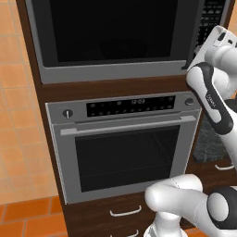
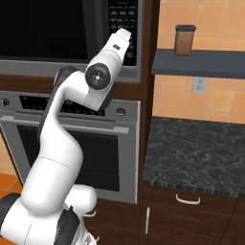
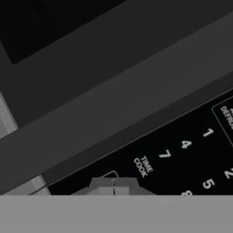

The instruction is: Open the microwave, place the bowl with waffle inside the microwave, then close the microwave door and turn it on.

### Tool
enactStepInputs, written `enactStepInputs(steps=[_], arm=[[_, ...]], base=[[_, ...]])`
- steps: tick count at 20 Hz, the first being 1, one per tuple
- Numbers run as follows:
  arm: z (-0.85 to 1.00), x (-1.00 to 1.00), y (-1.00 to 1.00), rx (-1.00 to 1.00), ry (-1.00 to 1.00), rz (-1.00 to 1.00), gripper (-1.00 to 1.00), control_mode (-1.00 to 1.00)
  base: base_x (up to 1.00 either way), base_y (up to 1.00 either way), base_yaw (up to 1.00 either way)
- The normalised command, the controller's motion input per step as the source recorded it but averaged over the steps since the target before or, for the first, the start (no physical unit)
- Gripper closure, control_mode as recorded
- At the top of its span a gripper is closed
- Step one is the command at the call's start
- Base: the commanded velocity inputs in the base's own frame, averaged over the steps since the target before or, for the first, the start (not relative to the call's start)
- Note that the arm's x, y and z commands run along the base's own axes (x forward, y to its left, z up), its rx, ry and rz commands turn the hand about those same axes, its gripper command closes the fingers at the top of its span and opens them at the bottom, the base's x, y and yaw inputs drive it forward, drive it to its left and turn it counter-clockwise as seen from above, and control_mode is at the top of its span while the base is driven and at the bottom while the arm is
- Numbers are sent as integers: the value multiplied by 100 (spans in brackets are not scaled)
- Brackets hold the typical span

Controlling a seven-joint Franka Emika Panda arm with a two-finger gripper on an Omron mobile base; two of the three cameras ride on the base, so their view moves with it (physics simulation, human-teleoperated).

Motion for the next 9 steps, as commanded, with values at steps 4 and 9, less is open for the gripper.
enactStepInputs(steps=[4, 9], arm=[[-18, 46, -17, -2, 0, 0, 100, -100], [-35, 72, -28, -3, 0, 0, 100, -100]], base=[[0, 0, 0], [0, 0, 0]])
